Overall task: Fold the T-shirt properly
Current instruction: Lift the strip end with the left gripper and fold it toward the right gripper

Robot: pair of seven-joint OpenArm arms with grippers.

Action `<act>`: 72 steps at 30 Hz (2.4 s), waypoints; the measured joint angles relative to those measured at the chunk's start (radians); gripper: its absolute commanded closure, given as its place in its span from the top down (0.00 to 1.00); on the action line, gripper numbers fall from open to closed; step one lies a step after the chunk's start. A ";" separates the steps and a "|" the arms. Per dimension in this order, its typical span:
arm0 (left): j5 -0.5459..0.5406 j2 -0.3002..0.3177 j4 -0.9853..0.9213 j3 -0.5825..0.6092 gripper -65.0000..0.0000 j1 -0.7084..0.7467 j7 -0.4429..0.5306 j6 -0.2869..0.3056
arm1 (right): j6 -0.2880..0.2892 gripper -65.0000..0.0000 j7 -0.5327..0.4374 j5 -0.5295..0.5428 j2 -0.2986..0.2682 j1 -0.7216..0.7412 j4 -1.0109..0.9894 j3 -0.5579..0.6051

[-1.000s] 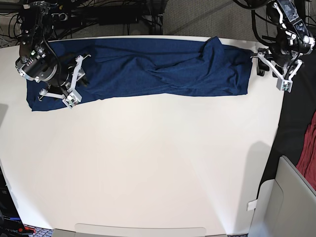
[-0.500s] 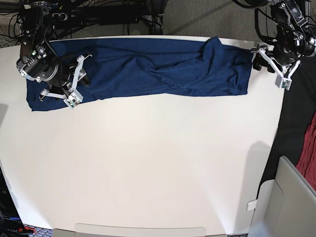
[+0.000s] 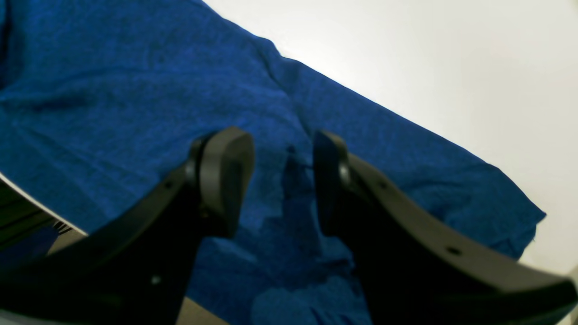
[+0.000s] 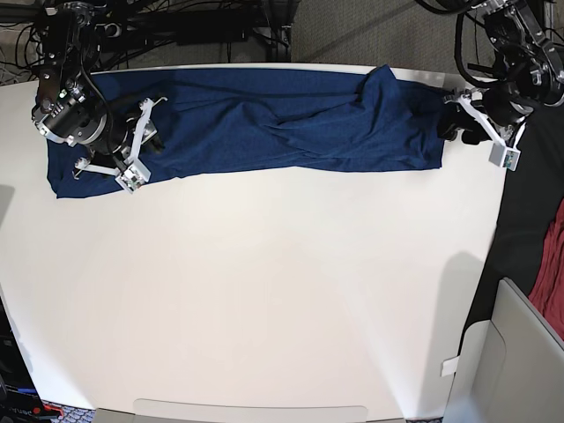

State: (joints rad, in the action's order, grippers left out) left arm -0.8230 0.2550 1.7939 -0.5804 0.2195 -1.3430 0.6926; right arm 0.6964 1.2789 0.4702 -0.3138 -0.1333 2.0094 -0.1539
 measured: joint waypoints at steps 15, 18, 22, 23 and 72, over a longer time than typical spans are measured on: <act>0.000 -0.002 -0.157 0.003 0.51 -0.006 -0.015 0.000 | 0.000 0.40 0.000 0.000 0.001 0.000 0.000 0.000; -0.034 -0.002 -0.158 0.007 0.51 -0.006 -0.013 -0.002 | 0.000 0.40 0.000 0.000 0.001 0.000 0.000 0.000; -0.095 -0.003 -0.158 0.056 0.51 -0.007 -0.010 0.000 | 0.000 0.40 0.000 0.000 0.001 0.000 0.000 0.000; -0.105 -0.003 -0.159 0.069 0.51 -0.006 -0.011 0.000 | 0.000 0.40 0.000 0.000 0.001 0.000 0.000 0.000; -0.148 0.014 0.208 0.486 0.06 -0.127 -0.018 0.003 | 0.000 0.40 0.004 0.206 -0.002 -0.058 0.013 -0.391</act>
State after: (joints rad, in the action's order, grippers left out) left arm -0.9714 0.2691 2.0018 -0.0948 0.0921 -1.3605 0.6960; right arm 0.6964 1.2831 0.6765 -0.3157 -0.1913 2.0220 -0.5449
